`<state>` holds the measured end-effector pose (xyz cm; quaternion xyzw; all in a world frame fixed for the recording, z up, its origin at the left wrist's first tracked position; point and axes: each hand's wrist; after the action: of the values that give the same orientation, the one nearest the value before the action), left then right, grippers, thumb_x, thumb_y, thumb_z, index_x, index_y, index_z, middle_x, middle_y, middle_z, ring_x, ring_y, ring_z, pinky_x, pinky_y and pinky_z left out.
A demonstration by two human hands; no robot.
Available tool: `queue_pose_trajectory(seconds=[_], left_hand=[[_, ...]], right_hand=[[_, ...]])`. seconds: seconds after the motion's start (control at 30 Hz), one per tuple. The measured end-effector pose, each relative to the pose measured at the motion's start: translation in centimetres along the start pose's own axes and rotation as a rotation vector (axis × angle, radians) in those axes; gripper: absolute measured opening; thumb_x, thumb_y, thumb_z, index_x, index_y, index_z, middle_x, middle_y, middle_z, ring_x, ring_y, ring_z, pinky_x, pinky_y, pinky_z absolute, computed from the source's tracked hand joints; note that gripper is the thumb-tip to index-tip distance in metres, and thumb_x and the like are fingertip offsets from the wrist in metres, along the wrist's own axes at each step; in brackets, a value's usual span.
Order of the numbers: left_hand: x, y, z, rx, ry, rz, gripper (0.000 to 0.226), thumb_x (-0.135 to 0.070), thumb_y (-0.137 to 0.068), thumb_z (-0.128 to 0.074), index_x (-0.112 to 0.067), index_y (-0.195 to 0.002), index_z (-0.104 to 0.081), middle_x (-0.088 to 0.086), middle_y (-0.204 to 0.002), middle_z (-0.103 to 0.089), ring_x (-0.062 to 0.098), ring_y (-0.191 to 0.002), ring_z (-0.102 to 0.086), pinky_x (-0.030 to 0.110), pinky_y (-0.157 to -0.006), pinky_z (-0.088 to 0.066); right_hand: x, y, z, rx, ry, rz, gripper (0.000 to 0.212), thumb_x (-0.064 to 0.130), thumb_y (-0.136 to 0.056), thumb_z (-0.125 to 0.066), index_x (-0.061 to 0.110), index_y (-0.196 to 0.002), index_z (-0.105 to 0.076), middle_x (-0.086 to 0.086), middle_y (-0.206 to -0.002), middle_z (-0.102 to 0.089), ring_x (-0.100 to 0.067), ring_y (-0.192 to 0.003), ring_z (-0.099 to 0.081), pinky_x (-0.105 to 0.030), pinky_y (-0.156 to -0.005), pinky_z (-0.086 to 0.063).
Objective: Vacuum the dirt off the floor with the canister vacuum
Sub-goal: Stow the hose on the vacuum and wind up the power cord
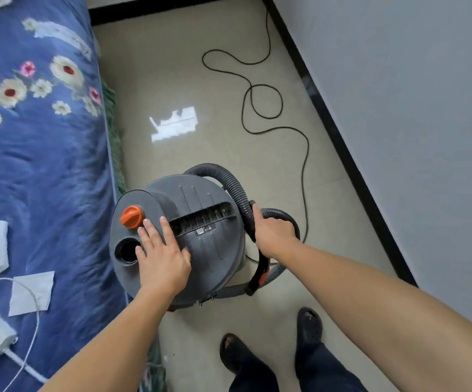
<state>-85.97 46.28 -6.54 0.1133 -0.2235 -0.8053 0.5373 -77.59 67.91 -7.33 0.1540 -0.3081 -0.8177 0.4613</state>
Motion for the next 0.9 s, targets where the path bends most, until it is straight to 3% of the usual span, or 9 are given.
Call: queue_pose_trajectory(seconds=[0.07, 0.1, 0.17, 0.23, 0.3, 0.43, 0.53, 0.73, 0.9], left_hand=[[0.1, 0.4, 2.4, 0.105, -0.058, -0.004, 0.081, -0.042, -0.096, -0.041, -0.004, -0.152, 0.004, 0.027, -0.157, 0.0, 0.04, -0.146, -0.006, 0.052, -0.113, -0.022], [0.0, 0.7, 3.9, 0.138, -0.085, -0.014, 0.075, -0.041, -0.095, -0.043, -0.005, -0.15, -0.009, 0.024, -0.155, -0.011, 0.038, -0.143, -0.014, 0.05, -0.109, -0.027], [-1.0, 1.1, 6.9, 0.16, -0.089, -0.046, 0.049, -0.039, -0.094, -0.045, -0.012, -0.134, -0.036, 0.015, -0.14, -0.035, 0.033, -0.13, -0.035, 0.046, -0.099, -0.037], [-3.1, 1.3, 10.2, 0.195, -0.003, -0.07, 0.032, -0.039, -0.094, -0.044, -0.017, -0.117, -0.046, 0.009, -0.123, -0.05, 0.03, -0.113, -0.051, 0.043, -0.092, -0.044], [-6.1, 1.4, 13.5, 0.224, 0.1, -0.088, 0.025, -0.036, -0.094, -0.046, -0.018, -0.109, -0.05, 0.007, -0.114, -0.059, 0.028, -0.102, -0.057, 0.039, -0.085, -0.048], [-13.3, 0.0, 19.2, 0.187, 0.192, -0.1, 0.033, -0.035, -0.094, -0.05, -0.018, -0.121, -0.056, 0.004, -0.118, -0.063, 0.024, -0.105, -0.06, 0.034, -0.085, -0.05], [-19.5, -2.6, 22.6, 0.176, 0.277, -0.095, 0.036, -0.032, -0.094, -0.05, -0.014, -0.126, -0.055, 0.006, -0.113, -0.066, 0.023, -0.095, -0.063, 0.032, -0.079, -0.051], [-30.9, -6.6, 29.4, 0.111, 0.382, -0.092, 0.043, -0.038, -0.094, -0.053, -0.017, -0.131, -0.052, 0.008, -0.116, -0.065, 0.025, -0.099, -0.061, 0.039, -0.087, -0.051], [-34.8, -9.2, 35.5, 0.073, 0.406, -0.097, 0.041, -0.034, -0.094, -0.053, -0.016, -0.131, -0.053, 0.007, -0.112, -0.065, 0.026, -0.101, -0.06, 0.036, -0.088, -0.05]], right_hand=[[-2.2, 2.3, 1.6, 0.03, -0.05, -0.019, 0.072, 0.013, -0.096, -0.047, 0.023, -0.157, -0.011, -0.01, -0.117, -0.067, -0.032, -0.103, -0.065, -0.037, -0.074, -0.044], [-3.7, 3.3, 2.7, 0.032, -0.066, -0.036, 0.06, 0.017, -0.097, -0.046, 0.025, -0.152, -0.023, -0.009, -0.121, -0.066, -0.032, -0.109, -0.063, -0.037, -0.077, -0.044], [-7.1, 4.7, 5.6, 0.015, -0.071, -0.08, 0.043, 0.024, -0.099, -0.046, 0.023, -0.141, -0.04, -0.007, -0.128, -0.063, -0.032, -0.116, -0.061, -0.036, -0.082, -0.045], [-10.6, 5.5, 9.0, -0.019, -0.091, -0.122, 0.043, 0.028, -0.1, -0.045, 0.023, -0.143, -0.042, -0.007, -0.133, -0.061, -0.031, -0.12, -0.059, -0.036, -0.089, -0.047], [-14.1, 5.9, 12.4, -0.05, -0.13, -0.151, 0.048, 0.027, -0.1, -0.043, 0.024, -0.148, -0.04, -0.006, -0.136, -0.059, -0.029, -0.121, -0.058, -0.034, -0.091, -0.046], [-21.0, 4.8, 19.0, -0.097, -0.218, -0.168, 0.048, 0.026, -0.1, -0.045, 0.025, -0.148, -0.042, -0.006, -0.138, -0.056, -0.028, -0.121, -0.057, -0.033, -0.09, -0.047], [-26.1, 2.5, 23.9, -0.131, -0.23, -0.145, 0.048, 0.026, -0.099, -0.047, 0.025, -0.147, -0.043, -0.007, -0.14, -0.056, -0.029, -0.123, -0.056, -0.034, -0.092, -0.046], [-34.8, -1.2, 33.6, -0.199, -0.248, -0.104, 0.049, 0.027, -0.099, -0.046, 0.023, -0.148, -0.042, -0.007, -0.138, -0.057, -0.028, -0.12, -0.056, -0.033, -0.088, -0.044], [-37.3, -3.7, 39.5, -0.228, -0.277, -0.086, 0.048, 0.03, -0.099, -0.049, 0.022, -0.146, -0.043, -0.006, -0.135, -0.059, -0.027, -0.118, -0.057, -0.032, -0.083, -0.043]])
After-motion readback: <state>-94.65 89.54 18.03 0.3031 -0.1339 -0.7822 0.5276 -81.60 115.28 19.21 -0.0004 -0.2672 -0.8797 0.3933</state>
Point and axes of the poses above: each hand's wrist, its own y-axis away from the middle knuckle, its own z-axis out of the back of the hand, x = y × z
